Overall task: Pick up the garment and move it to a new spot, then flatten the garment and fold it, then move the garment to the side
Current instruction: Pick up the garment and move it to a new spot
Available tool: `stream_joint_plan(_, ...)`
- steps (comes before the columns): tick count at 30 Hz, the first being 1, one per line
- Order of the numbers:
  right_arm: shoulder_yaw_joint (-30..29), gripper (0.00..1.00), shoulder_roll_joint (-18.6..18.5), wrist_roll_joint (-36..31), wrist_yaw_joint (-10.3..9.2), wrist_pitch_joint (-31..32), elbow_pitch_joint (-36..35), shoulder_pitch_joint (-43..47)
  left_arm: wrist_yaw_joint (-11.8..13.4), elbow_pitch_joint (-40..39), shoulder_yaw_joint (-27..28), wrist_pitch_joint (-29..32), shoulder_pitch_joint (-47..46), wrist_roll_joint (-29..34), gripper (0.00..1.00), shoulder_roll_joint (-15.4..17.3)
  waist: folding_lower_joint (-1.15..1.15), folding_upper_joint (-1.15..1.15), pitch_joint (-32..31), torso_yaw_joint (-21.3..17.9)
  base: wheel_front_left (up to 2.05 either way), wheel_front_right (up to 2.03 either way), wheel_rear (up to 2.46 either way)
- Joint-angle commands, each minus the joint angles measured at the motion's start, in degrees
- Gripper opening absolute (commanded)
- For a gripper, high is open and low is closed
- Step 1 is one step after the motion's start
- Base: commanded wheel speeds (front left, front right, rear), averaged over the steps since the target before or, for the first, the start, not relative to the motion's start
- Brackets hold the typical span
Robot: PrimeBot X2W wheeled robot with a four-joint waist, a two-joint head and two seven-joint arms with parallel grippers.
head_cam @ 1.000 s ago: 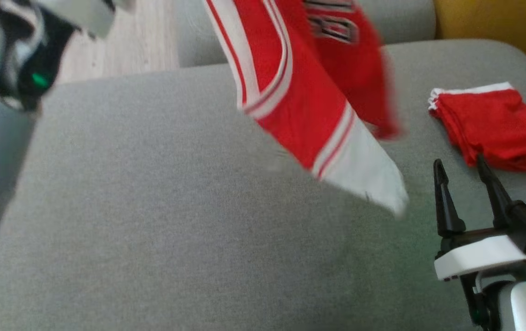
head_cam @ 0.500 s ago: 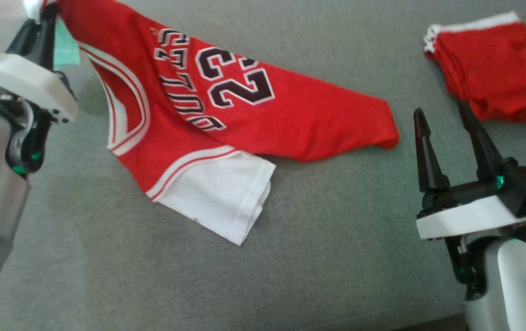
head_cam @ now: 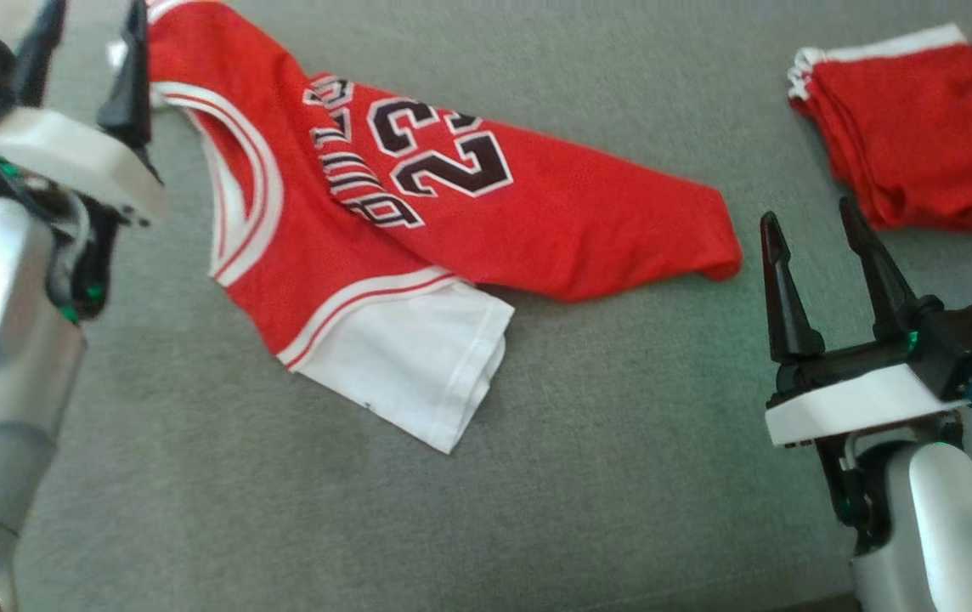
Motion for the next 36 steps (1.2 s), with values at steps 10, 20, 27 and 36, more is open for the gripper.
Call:
stream_joint_plan(10, -2.0, 1.0, -0.2, -0.3, -0.04, 0.5, -0.7, 5.7, 3.6, -8.6, 1.9, -6.6, 16.8, -3.3, 1.0, -0.9, 0.0, 0.0, -13.0, 8.0, 0.0, 0.0, 0.0)
stream_joint_plan(20, -3.7, 1.0, -0.2, 1.4, -0.04, -0.3, -0.9, 14.8, 14.0, -24.6, 2.0, -9.8, 38.8, -3.2, 1.0, -2.8, 0.0, 0.0, -19.1, 11.8, 0.0, 0.0, 0.0)
stream_joint_plan(27, -2.9, 1.0, -0.2, 3.5, -0.04, -1.5, 0.2, 18.5, 17.9, -30.6, 0.5, -10.4, 47.5, -1.1, 1.0, -4.0, 0.0, 0.0, -20.8, 12.5, 0.0, 0.0, 0.0)
stream_joint_plan(36, -1.2, 1.0, -0.2, 4.8, -0.04, -2.5, 2.1, 20.0, 19.5, -32.6, -0.8, -10.5, 52.6, -0.2, 1.0, -4.4, 0.0, 0.0, -21.7, 12.2, 0.0, 0.0, 0.0)
